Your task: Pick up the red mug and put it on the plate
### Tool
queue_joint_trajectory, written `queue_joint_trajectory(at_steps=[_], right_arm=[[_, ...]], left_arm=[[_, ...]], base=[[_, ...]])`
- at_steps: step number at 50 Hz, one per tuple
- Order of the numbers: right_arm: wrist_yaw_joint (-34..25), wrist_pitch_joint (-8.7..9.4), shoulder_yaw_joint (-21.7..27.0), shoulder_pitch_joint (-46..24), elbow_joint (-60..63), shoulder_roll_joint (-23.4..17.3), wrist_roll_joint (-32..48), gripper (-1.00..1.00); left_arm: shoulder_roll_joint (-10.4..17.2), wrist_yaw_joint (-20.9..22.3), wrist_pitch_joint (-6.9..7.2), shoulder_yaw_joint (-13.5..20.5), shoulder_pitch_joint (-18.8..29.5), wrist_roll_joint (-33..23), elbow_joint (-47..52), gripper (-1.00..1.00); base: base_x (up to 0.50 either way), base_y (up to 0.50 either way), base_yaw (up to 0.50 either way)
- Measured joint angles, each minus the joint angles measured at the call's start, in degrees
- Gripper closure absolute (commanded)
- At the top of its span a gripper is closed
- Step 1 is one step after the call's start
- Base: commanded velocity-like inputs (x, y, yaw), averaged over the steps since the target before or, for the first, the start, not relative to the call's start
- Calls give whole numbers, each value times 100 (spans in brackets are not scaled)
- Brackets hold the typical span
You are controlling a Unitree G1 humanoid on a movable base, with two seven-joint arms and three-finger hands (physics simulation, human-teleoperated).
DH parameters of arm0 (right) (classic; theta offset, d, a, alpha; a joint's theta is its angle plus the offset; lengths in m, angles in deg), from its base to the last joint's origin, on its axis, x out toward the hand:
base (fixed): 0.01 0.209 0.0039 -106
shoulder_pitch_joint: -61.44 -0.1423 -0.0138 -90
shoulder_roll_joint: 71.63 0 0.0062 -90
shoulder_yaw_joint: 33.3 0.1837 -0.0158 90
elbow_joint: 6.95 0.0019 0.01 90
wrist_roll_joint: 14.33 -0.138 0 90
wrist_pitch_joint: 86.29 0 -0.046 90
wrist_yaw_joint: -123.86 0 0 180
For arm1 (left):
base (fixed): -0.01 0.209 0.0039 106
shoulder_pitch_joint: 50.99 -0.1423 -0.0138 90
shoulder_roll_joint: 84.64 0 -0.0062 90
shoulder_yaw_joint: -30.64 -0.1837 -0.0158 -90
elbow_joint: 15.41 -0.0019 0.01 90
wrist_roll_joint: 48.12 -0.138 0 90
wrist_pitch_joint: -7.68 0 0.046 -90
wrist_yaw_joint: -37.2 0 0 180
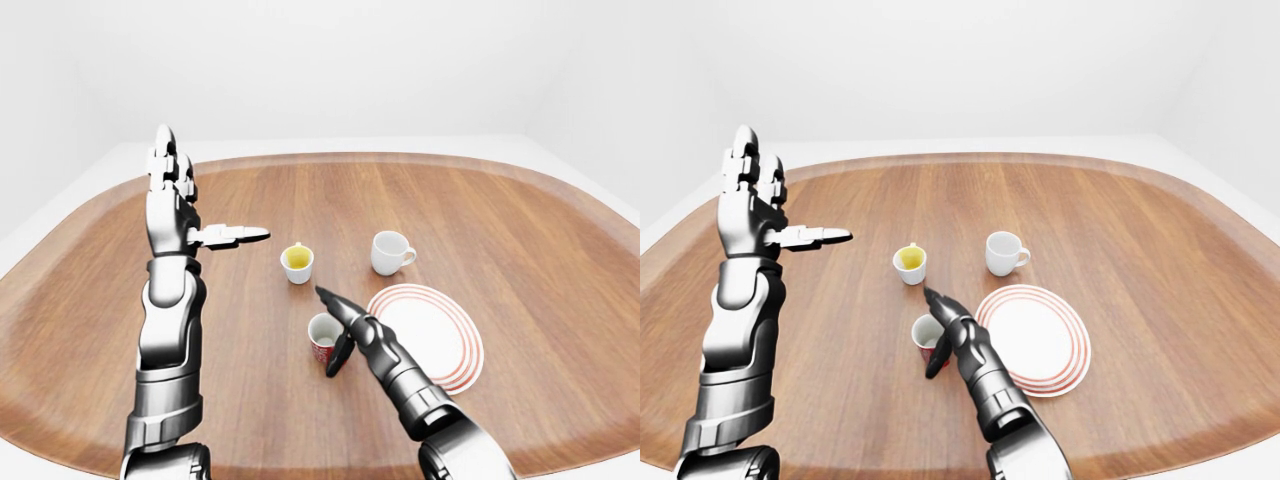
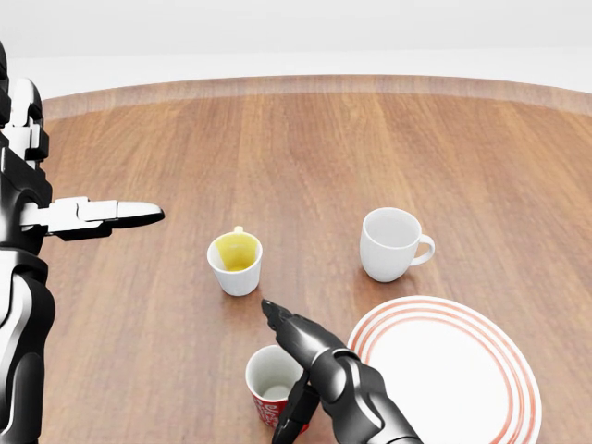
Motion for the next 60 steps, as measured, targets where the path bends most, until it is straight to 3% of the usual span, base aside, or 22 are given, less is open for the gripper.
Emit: queue_joint_trajectory(at_steps=[6, 7, 8, 9, 37, 60], right_arm=[[69, 0, 2, -31, -162, 10, -8, -100], [78, 0, 2, -34, -182, 12, -8, -29], [89, 0, 5, -39, -199, 12, -7, -29], [97, 0, 5, -42, -215, 13, -7, 100], [3, 0, 38, -40, -348, 15, 6, 100], [-1087, 0, -59, 649, 2128, -199, 375, 100]], left_arm=[[2, 0, 0, 2, -4, 6, -10, -100], [2, 0, 0, 1, -5, 6, -11, -100], [1, 0, 0, 0, -6, 7, -10, -100], [1, 0, 0, 0, -7, 7, -9, -100], [-22, -7, 0, -6, -57, 11, -31, -100], [-45, -26, 0, -27, -60, -13, 56, -100]], base=[[0, 0, 0], [0, 0, 0], [0, 0, 0], [0, 0, 0], [0, 0, 0], [0, 0, 0]])
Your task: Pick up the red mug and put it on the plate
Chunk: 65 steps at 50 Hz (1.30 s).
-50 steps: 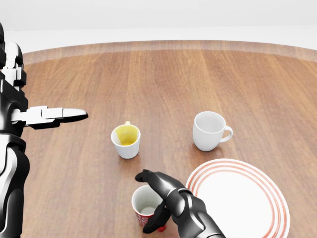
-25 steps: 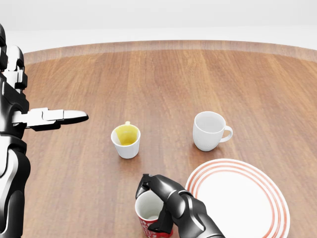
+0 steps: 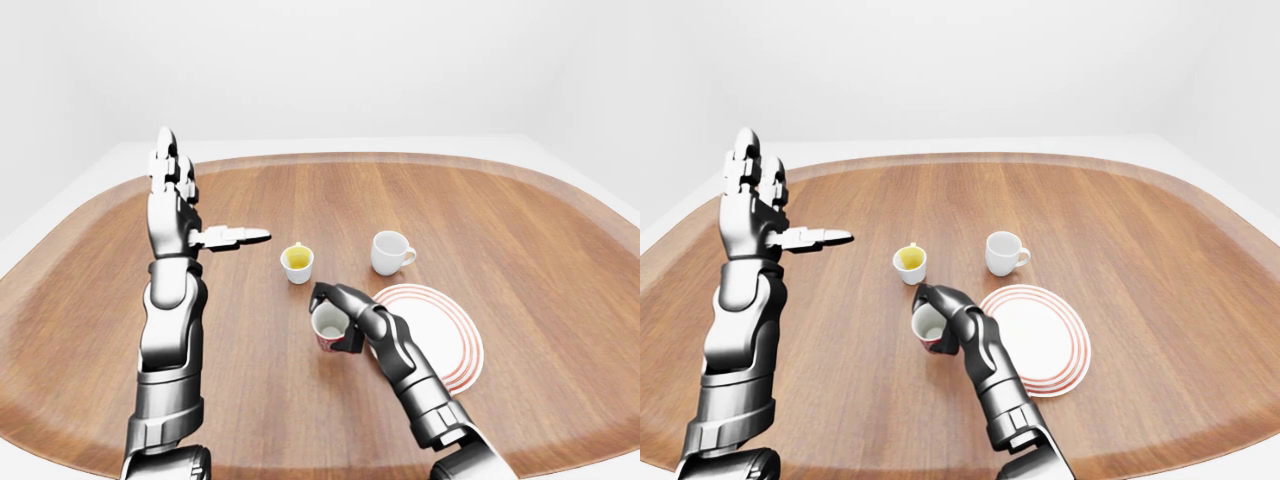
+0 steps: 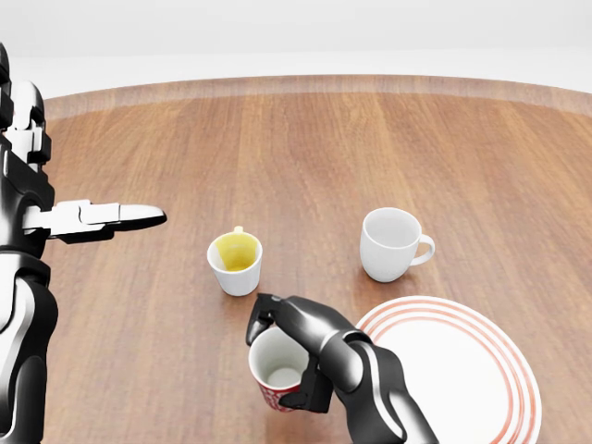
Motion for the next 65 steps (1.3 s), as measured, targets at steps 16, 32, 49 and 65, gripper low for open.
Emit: queue_joint_trajectory(at_steps=[16, 32, 49, 65], right_arm=[[-393, 0, 141, 352, 994, -260, 32, 100], [-509, 0, 405, 633, 1370, -608, -78, 100], [-555, 0, 725, 854, 1587, -958, -214, 100], [-503, 0, 1032, 841, 1593, -1266, -453, 100]], left_arm=[[1, -9, 0, -3, 19, 0, -10, -100], [-19, -10, 0, -29, 31, -26, -1, -100], [-52, -7, 0, -55, 7, -59, 62, -100], [-72, -3, 0, -75, 1, -94, 94, -100]], base=[[0, 0, 0], [0, 0, 0], [0, 0, 0], [0, 0, 0]])
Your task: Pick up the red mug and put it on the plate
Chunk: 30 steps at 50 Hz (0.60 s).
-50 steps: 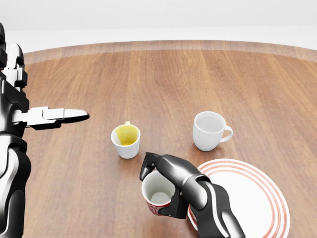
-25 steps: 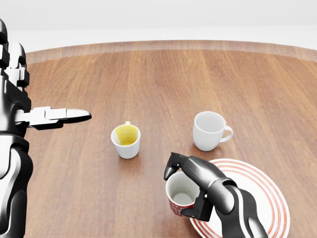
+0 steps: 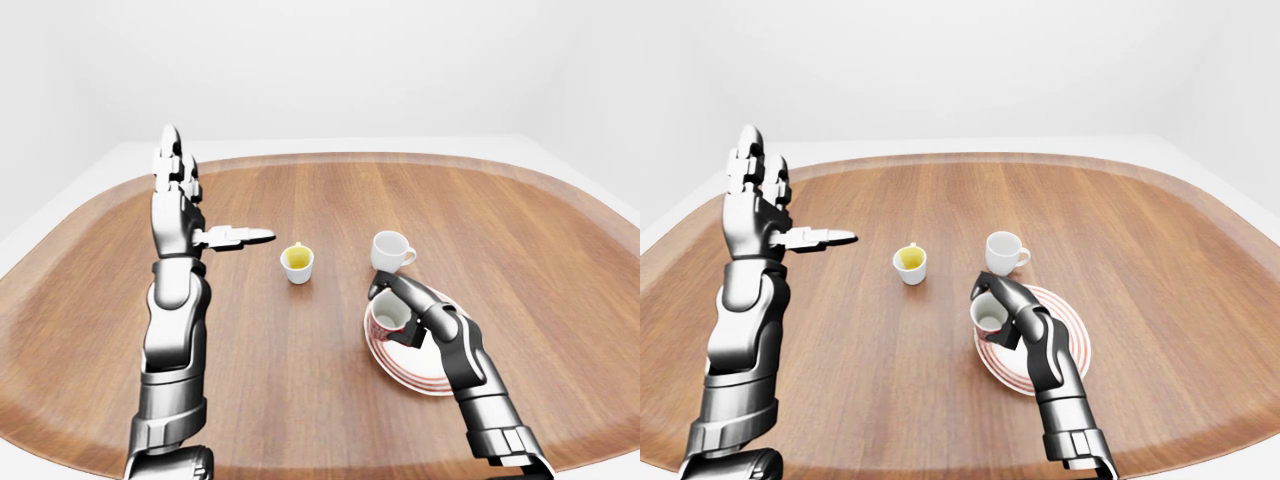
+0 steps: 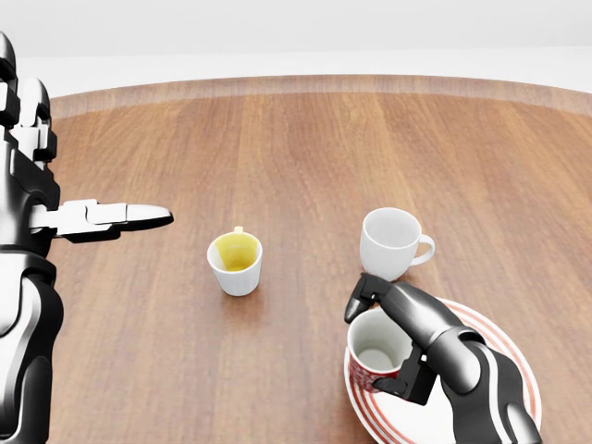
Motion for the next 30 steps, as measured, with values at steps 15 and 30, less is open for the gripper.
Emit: queue_joint_trajectory(at_steps=[15, 30], right_arm=[[100, 0, 246, -26, -225, -258, -268, 100], [238, 0, 458, -87, -634, -518, -541, 100]], left_arm=[[-25, 8, 0, -21, -10, -41, 98, -100], [-41, 10, 0, -25, -27, -51, 184, -100]], base=[[0, 0, 0], [0, 0, 0]])
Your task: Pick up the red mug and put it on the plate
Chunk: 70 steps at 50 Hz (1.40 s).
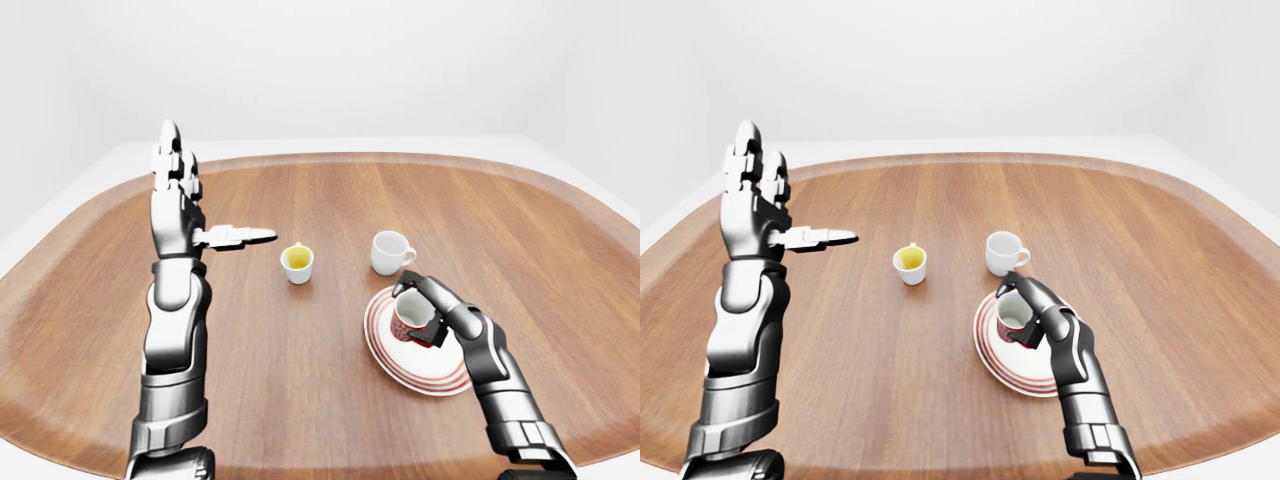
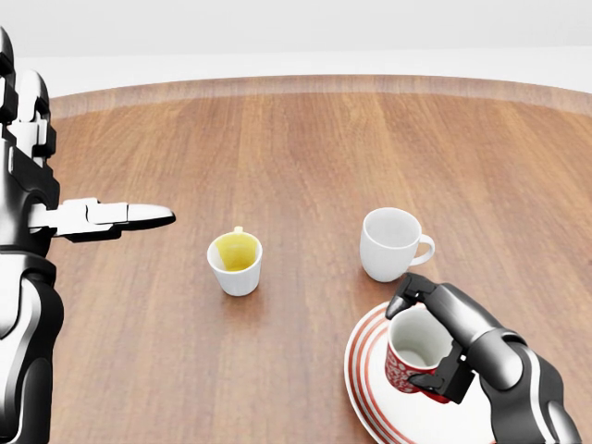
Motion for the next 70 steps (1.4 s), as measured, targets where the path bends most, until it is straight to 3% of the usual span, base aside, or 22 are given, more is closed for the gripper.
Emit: queue_joint_trajectory(at_steps=[28, 70], right_arm=[[350, 0, 166, -333, -947, -376, -378, 100], [960, 0, 43, -778, -2416, -501, -580, 100]], left_arm=[[-49, 1, 0, -58, 26, -84, 120, -100], [-55, 13, 0, -32, -67, -58, 49, -100]], base=[[0, 0, 0], [0, 0, 0]])
